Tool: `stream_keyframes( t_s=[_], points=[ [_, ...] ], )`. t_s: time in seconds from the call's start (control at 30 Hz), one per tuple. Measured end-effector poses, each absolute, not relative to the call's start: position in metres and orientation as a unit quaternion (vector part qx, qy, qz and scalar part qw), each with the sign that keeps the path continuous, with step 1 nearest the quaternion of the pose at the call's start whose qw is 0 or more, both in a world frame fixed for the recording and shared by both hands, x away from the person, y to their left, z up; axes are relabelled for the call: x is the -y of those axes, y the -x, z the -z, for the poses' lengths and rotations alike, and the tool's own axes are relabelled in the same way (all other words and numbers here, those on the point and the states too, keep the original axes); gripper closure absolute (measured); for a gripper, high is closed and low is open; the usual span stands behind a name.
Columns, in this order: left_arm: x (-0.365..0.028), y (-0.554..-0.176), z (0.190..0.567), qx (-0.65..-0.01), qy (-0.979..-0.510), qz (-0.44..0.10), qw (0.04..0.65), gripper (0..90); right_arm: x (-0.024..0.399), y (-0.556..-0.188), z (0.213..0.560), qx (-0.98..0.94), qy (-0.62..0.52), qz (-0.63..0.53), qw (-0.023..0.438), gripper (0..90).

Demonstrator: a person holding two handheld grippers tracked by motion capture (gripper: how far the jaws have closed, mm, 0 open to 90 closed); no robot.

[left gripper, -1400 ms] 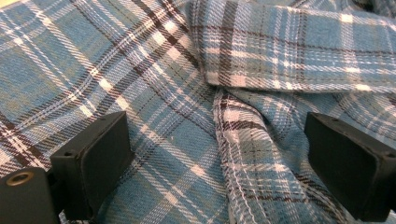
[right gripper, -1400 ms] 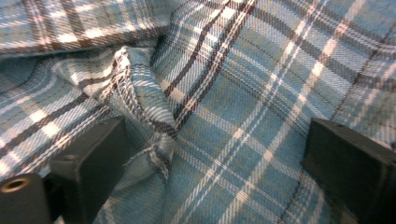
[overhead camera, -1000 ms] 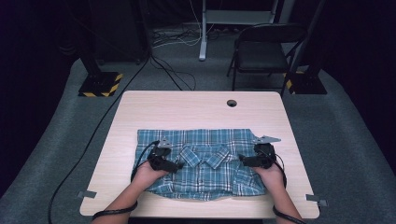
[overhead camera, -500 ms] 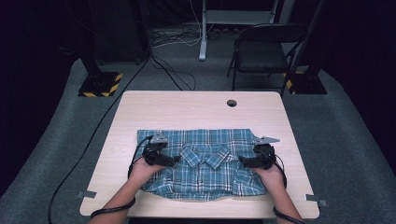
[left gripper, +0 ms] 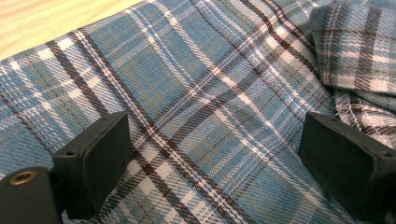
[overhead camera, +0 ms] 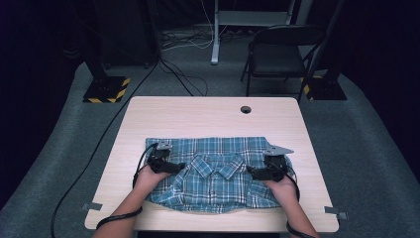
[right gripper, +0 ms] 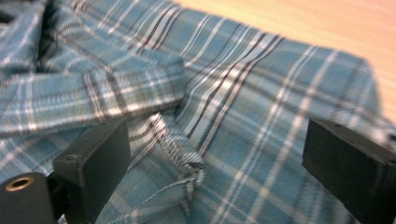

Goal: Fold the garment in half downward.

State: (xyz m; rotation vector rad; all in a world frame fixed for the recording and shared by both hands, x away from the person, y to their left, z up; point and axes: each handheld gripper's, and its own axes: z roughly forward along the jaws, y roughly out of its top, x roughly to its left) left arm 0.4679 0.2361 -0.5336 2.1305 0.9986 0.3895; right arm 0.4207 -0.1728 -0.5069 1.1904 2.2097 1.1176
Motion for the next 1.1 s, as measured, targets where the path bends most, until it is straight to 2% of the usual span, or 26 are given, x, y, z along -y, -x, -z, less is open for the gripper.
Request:
stream_keyframes(
  t_s=[0.23, 0.43, 0.6, 0.9, 1.1],
  points=[
    [-0.236, -0.467, 0.532, -0.389, -0.832, -0.151, 0.365, 9.1, 0.165, -0.429, 0.531, -0.819, -0.429, -0.338, 0.175, 5.5],
    [-0.238, -0.466, 0.523, -0.384, -0.83, -0.166, 0.368, 10.6, 0.167, -0.431, 0.532, -0.816, -0.437, -0.342, 0.161, 5.1],
    [-0.247, -0.467, 0.514, -0.394, -0.812, -0.185, 0.389, 10.8, 0.165, -0.427, 0.526, -0.819, -0.429, -0.337, 0.178, 6.7],
    [-0.251, -0.476, 0.533, -0.41, -0.821, -0.172, 0.359, 10.4, 0.153, -0.413, 0.5, -0.795, -0.397, -0.409, 0.208, 7.2],
    [-0.252, -0.475, 0.535, -0.413, -0.816, -0.174, 0.364, 9.8, 0.141, -0.411, 0.503, -0.812, -0.375, -0.411, 0.178, 7.1]
  ],
)
